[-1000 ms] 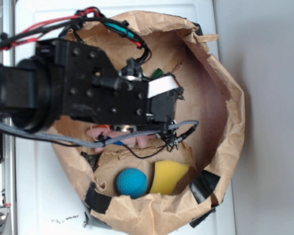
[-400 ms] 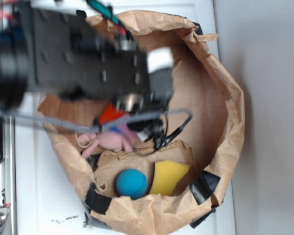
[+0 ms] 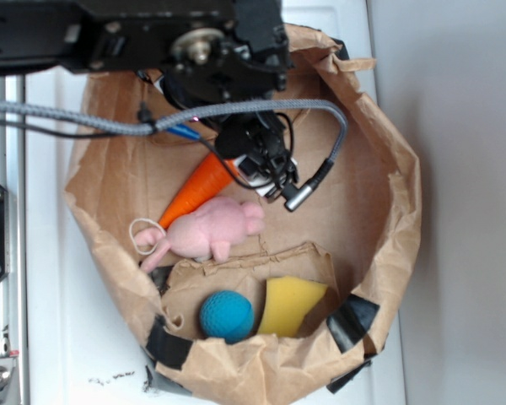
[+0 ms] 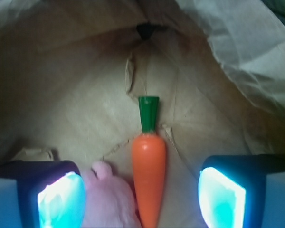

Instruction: Grab the carrot.

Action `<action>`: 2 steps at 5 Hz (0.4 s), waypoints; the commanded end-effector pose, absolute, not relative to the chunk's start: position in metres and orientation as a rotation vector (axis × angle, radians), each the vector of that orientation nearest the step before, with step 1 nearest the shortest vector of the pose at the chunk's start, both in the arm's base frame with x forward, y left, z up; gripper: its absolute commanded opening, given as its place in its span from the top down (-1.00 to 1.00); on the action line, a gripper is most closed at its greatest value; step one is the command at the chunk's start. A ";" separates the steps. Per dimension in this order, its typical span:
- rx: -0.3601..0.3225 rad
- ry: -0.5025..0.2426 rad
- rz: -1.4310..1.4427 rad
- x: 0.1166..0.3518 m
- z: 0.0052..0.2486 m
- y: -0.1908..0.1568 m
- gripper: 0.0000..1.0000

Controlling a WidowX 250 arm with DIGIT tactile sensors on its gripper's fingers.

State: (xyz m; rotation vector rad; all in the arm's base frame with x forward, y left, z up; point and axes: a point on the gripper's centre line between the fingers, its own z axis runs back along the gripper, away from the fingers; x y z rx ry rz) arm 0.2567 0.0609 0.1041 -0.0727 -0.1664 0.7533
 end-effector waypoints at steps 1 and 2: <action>-0.033 -0.216 0.761 0.266 0.083 0.071 -1.00; 0.024 -0.179 0.713 0.274 0.060 0.057 -1.00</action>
